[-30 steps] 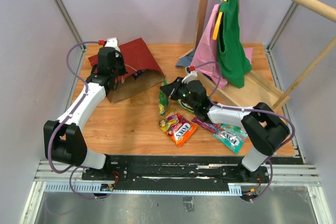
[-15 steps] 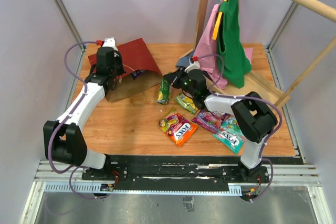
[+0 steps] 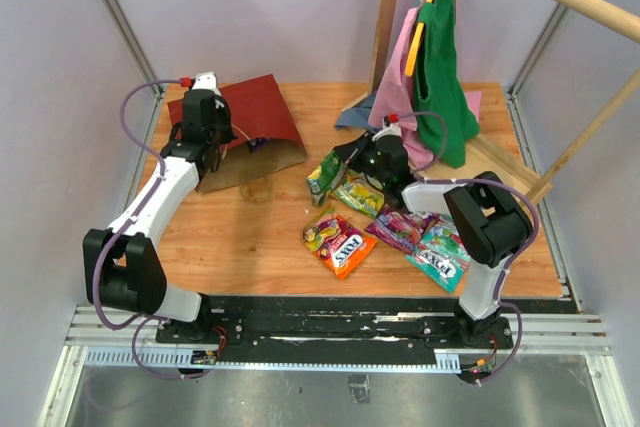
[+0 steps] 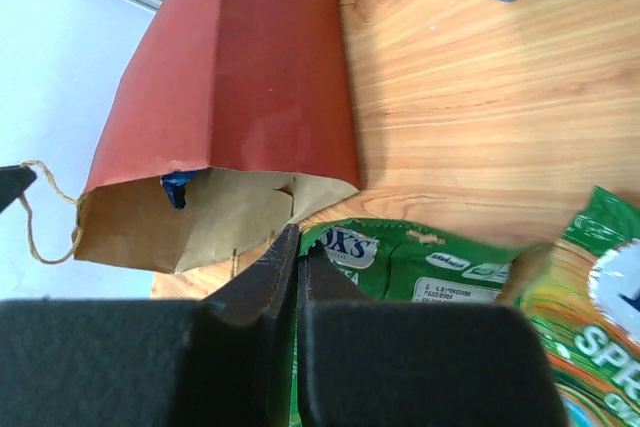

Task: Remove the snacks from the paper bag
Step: Place the snack at the center of the board.

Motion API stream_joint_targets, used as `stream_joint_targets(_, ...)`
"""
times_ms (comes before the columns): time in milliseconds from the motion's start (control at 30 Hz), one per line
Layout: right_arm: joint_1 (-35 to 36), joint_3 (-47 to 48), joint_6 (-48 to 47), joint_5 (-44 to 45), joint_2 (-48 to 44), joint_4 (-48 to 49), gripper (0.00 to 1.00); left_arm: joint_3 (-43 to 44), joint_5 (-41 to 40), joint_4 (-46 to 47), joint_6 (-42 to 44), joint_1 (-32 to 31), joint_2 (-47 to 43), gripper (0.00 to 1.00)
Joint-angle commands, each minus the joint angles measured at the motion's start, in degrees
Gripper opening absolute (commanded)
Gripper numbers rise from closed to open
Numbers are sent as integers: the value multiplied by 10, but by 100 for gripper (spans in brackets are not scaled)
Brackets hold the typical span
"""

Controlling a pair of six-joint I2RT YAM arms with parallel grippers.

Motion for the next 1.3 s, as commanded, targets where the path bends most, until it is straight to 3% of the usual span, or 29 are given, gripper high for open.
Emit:
stream_joint_targets(0,26,57,-25,-3,12,-26,1,10,-8,11,-5,8,14,0)
stream_joint_targets(367,42,183,4,-3,67,-14,1,12,-14,11,-4,8,19,0)
stream_joint_targets(533,24,133,-1,-12,62,-6,1,16,-15,10,-4,9,25,0)
stream_joint_targets(700,-9,25,-13,-36,53,9,1,16,-13,10,-3,9,26,1)
stream_joint_targets(833,-23,-13,-64,-31,26,-46,1,17,-9,10,-4,9,25,0)
stream_joint_targets(1267,-31,69,-90,-14,37,-166,1,11,-11,6,-3,10,10,1)
